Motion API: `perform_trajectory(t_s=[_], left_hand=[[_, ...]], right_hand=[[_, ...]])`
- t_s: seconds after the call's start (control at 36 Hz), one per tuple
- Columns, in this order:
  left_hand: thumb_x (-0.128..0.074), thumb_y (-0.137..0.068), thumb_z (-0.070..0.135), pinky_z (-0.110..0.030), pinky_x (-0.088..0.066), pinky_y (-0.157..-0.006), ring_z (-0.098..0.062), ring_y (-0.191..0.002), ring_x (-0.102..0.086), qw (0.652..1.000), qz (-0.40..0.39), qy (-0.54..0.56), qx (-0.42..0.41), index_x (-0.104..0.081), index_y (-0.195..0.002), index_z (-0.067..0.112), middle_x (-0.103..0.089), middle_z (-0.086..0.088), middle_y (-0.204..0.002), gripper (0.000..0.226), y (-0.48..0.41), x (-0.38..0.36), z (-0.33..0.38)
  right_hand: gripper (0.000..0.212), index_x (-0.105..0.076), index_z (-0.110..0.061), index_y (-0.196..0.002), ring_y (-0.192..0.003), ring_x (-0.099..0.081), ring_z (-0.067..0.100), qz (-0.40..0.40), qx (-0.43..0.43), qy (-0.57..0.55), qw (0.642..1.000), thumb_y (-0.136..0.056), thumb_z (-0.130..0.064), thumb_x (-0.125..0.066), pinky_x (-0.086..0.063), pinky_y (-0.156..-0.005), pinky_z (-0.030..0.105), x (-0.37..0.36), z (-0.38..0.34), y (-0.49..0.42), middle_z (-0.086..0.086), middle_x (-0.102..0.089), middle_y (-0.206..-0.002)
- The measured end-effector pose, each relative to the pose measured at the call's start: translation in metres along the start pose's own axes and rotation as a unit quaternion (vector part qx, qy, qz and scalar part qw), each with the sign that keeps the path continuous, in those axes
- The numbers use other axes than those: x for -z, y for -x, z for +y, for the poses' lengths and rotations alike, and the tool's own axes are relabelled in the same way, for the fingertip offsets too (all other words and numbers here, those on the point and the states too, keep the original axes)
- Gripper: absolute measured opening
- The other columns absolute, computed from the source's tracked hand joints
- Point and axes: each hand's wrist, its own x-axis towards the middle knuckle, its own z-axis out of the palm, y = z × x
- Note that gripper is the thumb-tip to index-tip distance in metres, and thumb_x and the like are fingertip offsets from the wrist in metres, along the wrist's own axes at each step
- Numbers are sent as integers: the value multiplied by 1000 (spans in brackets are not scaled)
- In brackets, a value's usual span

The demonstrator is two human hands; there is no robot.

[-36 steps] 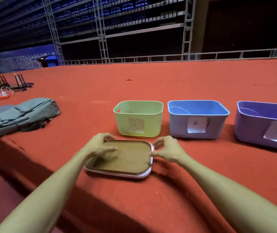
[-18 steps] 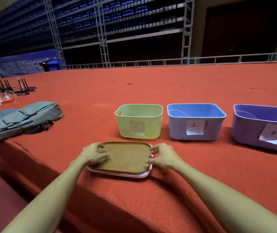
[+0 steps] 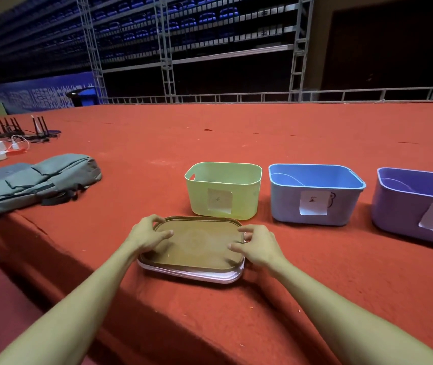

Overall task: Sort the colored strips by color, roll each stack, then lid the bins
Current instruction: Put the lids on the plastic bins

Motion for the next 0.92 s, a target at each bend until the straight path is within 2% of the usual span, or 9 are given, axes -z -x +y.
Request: perform_trajectory(t_s=[0.17, 0.28, 0.33, 0.39, 0.47, 0.56, 0.64, 0.75, 0.92], left_hand=[[-78, -75, 38, -43, -41, -105, -33, -123, -49, 994, 51, 96, -15, -32, -144, 18, -47, -18, -137, 86, -4, 7, 13], [-71, -74, 56, -42, -36, -110, -31, -132, -41, 980, 79, 180, -33, -29, -148, 17, -35, -17, -147, 94, -6, 20, 36], [-67, -64, 71, -40, -46, -99, -24, -118, -55, 965, 81, 244, -46, -47, -136, 18, -52, -11, -136, 91, -9, 25, 49], [-67, -76, 57, -33, -49, -77, -17, -92, -61, 940, 97, 325, -47, -56, -119, 16, -63, -8, -114, 60, -11, 29, 65], [-65, -86, 42, -29, -34, -51, -13, -59, -45, 904, 131, 402, -57, -54, -102, 14, -56, -6, -80, 34, -16, 34, 88], [-70, -84, 38, -29, -26, -48, -12, -51, -37, 892, 121, 428, -80, -49, -89, 16, -49, -4, -68, 31, -22, 41, 105], [-83, -65, 38, -28, -38, -59, -15, -64, -50, 898, 61, 423, -108, -57, -88, 16, -60, -9, -82, 41, -31, 51, 112], [-90, -58, 25, -29, -46, -93, -14, -101, -62, 921, 4, 361, -146, -63, -111, 10, -64, -8, -113, 61, -50, 56, 116], [-83, -65, 6, -17, -47, -88, -12, -109, -60, 946, -14, 247, -209, -55, -129, 0, -59, -6, -129, 70, -84, 50, 130]], right_hand=[[72, -54, -16, -131, -97, -63, 18, 76, 12, -65, 995, -68, -35, -81, -47, -88, 28, 13, -18, -5, 1, -68, -97], [78, -58, -23, -124, -105, -63, 20, 89, 36, -78, 992, -61, -68, -66, -50, -93, 38, 30, -34, -16, -1, -70, -107], [54, -65, -23, -110, -100, -64, 16, 97, 60, -104, 988, -73, -63, -62, -51, -90, 40, 40, -42, -19, -6, -70, -101], [46, -61, -20, -107, -102, -60, 18, 117, 56, -125, 984, -83, -59, -57, -48, -91, 40, 54, -50, -21, -3, -65, -103], [49, -56, -15, -104, -99, -57, 22, 150, 56, -129, 979, -86, -60, -52, -44, -83, 36, 74, -56, -30, 2, -61, -103], [43, -59, -12, -92, -93, -58, 22, 177, 96, -121, 972, -85, -55, -58, -38, -73, 32, 95, -60, -37, 5, -65, -95], [40, -61, -13, -84, -91, -62, 19, 187, 135, -124, 965, -77, -51, -71, -44, -73, 30, 117, -57, -50, 5, -68, -90], [50, -63, -12, -81, -93, -68, 17, 134, 159, -170, 963, -54, -47, -85, -53, -91, 35, 142, -47, -68, 7, -70, -87], [66, -64, -15, -77, -79, -60, 14, 90, 161, -115, 976, -30, -54, -89, -54, -88, 46, 153, -31, -111, 12, -69, -87]])
